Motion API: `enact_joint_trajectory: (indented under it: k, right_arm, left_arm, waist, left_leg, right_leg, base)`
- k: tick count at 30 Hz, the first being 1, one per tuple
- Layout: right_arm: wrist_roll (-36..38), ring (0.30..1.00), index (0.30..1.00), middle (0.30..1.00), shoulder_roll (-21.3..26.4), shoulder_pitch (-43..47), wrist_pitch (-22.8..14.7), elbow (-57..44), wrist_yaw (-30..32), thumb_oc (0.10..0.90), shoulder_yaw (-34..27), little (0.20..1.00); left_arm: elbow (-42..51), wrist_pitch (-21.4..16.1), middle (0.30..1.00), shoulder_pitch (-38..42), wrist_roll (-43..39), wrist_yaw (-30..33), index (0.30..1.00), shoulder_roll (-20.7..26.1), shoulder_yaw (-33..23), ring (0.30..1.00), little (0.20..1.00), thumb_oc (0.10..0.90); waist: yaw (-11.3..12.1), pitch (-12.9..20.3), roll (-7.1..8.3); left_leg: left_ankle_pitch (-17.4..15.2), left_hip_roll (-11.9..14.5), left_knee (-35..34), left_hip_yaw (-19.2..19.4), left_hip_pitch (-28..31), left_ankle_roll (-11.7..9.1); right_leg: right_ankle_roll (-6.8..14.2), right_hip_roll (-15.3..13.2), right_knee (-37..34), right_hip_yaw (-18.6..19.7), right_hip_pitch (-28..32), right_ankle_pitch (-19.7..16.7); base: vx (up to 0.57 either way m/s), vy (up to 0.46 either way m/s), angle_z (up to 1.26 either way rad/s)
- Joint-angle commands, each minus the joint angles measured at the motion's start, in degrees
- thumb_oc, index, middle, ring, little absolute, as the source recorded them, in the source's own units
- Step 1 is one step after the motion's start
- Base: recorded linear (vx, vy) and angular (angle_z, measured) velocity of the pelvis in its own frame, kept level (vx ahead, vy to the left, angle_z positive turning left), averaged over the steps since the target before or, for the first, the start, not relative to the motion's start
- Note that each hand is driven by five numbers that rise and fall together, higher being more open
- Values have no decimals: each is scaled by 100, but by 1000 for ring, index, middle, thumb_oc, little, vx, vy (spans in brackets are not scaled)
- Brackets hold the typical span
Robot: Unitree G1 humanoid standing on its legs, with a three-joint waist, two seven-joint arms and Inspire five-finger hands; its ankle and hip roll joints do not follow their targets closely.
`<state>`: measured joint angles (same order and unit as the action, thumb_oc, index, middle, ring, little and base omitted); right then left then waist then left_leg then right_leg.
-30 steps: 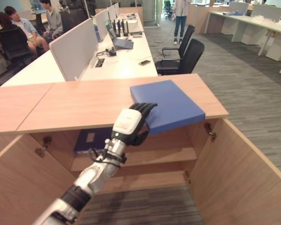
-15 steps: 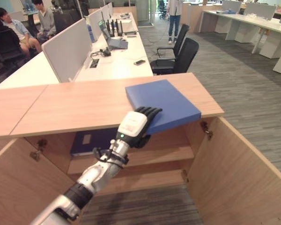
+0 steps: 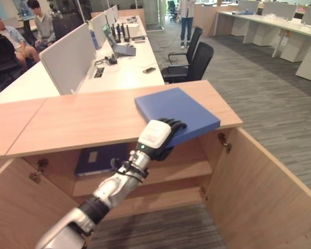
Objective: Put the empty folder in the office cabinet
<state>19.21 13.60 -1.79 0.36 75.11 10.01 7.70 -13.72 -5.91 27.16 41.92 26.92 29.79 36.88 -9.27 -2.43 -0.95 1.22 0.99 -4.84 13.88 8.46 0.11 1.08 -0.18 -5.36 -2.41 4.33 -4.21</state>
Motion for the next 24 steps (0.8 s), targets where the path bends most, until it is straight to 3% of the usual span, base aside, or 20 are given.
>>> enact_joint_trajectory:
  k: [1,13,17,18,19,21,23,24]
  right_arm:
    - [-33,900,900,900,132,398,-146,416,126,800,94,900]
    - [-33,900,900,900,64,353,-159,401,167,800,64,900]
    - [71,900,900,900,25,327,-185,345,160,800,-111,900]
    - [70,900,900,900,28,322,-184,344,158,800,-107,900]
    - [122,900,900,900,22,294,-184,341,93,800,-176,900]
    - [145,900,900,900,22,279,-185,336,61,800,-176,900]
    - [215,900,900,900,55,264,-190,289,-83,800,-171,900]
    - [215,900,900,900,56,264,-189,288,-85,800,-168,900]
  left_arm:
    - [-274,24,300,1094,-15,126,300,-111,-256,300,300,400]
    - [3,0,300,559,-277,158,300,-206,-584,300,300,400]
    - [1465,-534,300,-314,-1577,-507,300,-362,-1098,300,300,400]
    - [1525,-522,300,-348,-1611,-557,300,-341,-1127,300,300,400]
    - [2155,-750,300,-707,-2482,-917,300,-382,-1300,300,300,400]
    - [2433,-792,300,-839,-2845,-1020,300,-354,-1402,300,300,400]
    - [2904,-961,300,-980,-3838,-1426,300,-305,-1458,300,300,400]
    - [2924,-953,300,-991,-3864,-1449,300,-296,-1474,300,300,400]
  waist:
    - [-19,185,221]
    - [47,179,250]
    - [173,97,282]
    - [166,103,280]
    - [218,74,285]
    - [223,76,283]
    - [252,68,272]
    - [248,68,272]
  left_leg:
    - [-567,73,-16,-102,160,-256]
    - [-559,71,-16,-160,150,-256]
    - [-520,68,-16,-267,92,-253]
    - [-520,69,-16,-270,91,-253]
    - [-507,64,-16,-314,67,-251]
    - [-503,63,-16,-326,64,-250]
    - [-497,62,-16,-334,60,-255]
    - [-497,63,-16,-334,61,-256]
  right_leg:
    - [552,-256,36,-282,251,383]
    - [527,-262,36,-306,256,377]
    - [485,-274,36,-363,247,349]
    - [485,-274,36,-366,247,349]
    - [479,-280,36,-392,239,336]
    - [479,-282,36,-402,241,336]
    - [483,-292,36,-434,251,343]
    - [483,-291,36,-434,251,343]
  base:
    - [0,0,0]
    - [0,0,0]
    - [-7,-16,-1]
    - [0,0,0]
    - [-15,-9,3]
    - [-15,-7,6]
    - [-18,-2,12]
    - [-12,-1,19]
